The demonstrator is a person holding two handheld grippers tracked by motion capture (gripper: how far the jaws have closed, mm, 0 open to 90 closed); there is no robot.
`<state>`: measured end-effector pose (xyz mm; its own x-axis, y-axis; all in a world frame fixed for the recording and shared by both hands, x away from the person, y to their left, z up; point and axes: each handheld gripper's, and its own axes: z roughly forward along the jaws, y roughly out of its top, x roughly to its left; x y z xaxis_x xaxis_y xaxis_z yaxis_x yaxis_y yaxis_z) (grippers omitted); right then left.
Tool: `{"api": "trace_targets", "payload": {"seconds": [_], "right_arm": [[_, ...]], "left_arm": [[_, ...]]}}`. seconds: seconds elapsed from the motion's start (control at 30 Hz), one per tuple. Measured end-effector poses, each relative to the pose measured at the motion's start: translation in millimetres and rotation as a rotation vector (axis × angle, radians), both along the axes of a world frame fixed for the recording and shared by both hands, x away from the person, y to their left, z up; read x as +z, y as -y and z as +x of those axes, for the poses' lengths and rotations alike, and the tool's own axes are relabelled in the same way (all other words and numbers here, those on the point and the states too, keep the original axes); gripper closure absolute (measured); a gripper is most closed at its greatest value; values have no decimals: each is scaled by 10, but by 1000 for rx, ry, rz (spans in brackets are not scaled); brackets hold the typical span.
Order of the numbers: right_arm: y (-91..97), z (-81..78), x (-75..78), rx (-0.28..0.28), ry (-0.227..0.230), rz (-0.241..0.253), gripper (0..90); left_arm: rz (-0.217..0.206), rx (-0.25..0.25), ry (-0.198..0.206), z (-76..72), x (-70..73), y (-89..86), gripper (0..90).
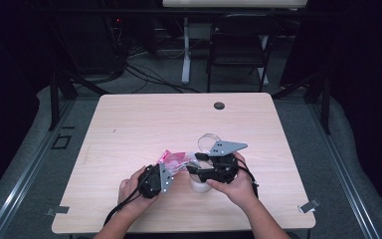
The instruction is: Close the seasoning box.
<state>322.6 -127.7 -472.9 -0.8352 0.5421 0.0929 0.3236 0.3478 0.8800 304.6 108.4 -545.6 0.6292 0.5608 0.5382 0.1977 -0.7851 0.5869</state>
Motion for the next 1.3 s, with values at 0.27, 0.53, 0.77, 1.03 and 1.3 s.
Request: {"api": "trace_targets", "payload": {"seconds": [0.27,0.53,0.77,1.03,1.3], "right_arm": [[57,-7,43,-5,17,35,453],[86,6,45,-18,13,42,456],[117,23,40,-36,9,50,459],[157,35,49,-50,11,55,471],[173,39,52,-52,11,52,476]], "left_arm": [[-140,8,-118,88,-78,-100,722],[-252,31,-191,149,-139,-204,732],[-351,62,-242,206,-159,-313,740],[-442,111,-270,284,-96,-459,752],[-468,162,-235,287,83,-646,751]]}}
